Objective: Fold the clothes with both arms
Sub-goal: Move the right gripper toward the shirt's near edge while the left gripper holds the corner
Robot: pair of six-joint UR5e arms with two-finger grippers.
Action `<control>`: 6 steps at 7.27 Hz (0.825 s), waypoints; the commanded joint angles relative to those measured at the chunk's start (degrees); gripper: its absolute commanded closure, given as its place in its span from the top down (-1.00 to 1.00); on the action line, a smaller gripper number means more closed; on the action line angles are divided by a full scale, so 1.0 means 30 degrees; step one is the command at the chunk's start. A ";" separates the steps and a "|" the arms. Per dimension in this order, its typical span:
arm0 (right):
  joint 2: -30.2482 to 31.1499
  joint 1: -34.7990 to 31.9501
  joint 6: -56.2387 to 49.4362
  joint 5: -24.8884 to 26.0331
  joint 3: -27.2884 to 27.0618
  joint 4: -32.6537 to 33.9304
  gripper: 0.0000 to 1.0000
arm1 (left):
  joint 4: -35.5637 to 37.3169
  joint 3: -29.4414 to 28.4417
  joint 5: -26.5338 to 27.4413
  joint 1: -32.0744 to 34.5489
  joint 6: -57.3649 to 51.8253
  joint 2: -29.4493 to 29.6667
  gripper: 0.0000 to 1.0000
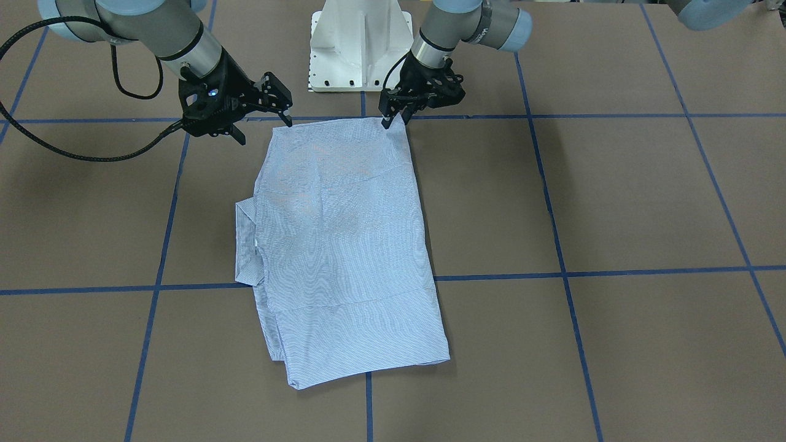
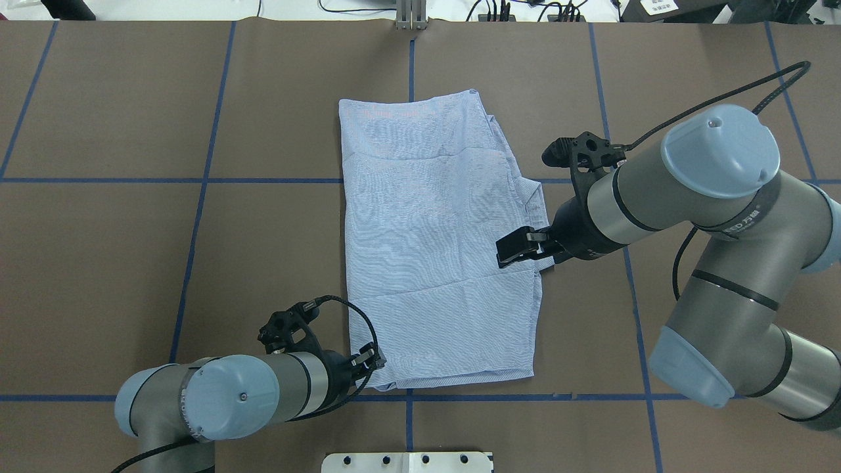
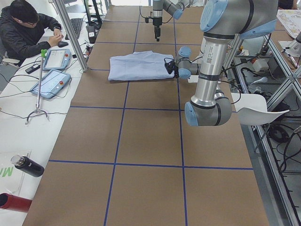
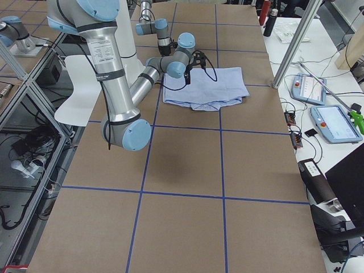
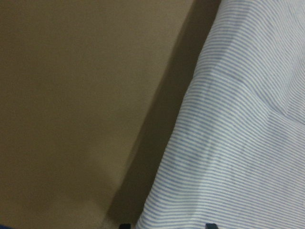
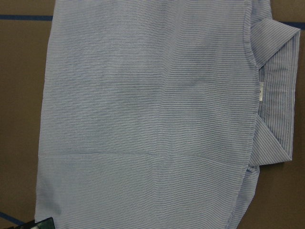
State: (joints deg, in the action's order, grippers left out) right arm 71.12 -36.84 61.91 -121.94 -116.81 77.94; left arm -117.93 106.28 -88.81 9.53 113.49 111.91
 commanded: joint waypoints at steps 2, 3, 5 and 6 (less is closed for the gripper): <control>0.0053 -0.0024 -0.0013 -0.0195 0.0000 -0.0023 1.00 | 0.0023 -0.0123 0.0012 -0.0013 -0.0007 0.0049 -0.37; 0.0053 -0.0024 0.0016 -0.0195 0.0000 0.0006 1.00 | 0.0023 -0.0123 0.0012 0.0017 -0.0007 0.0049 -0.65; 0.0169 -0.0024 0.0017 -0.0195 0.0000 0.0006 1.00 | 0.0052 0.0314 -0.0017 0.0162 -0.0007 0.0049 -1.00; 0.0170 0.0034 0.1090 0.0037 -0.0058 -0.0023 1.00 | 0.0052 0.0665 -0.0046 0.0308 -0.0036 0.0107 -1.00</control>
State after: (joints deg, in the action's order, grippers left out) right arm 71.51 -36.88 62.67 -122.38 -116.86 77.94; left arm -117.81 107.17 -88.85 10.02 113.44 112.12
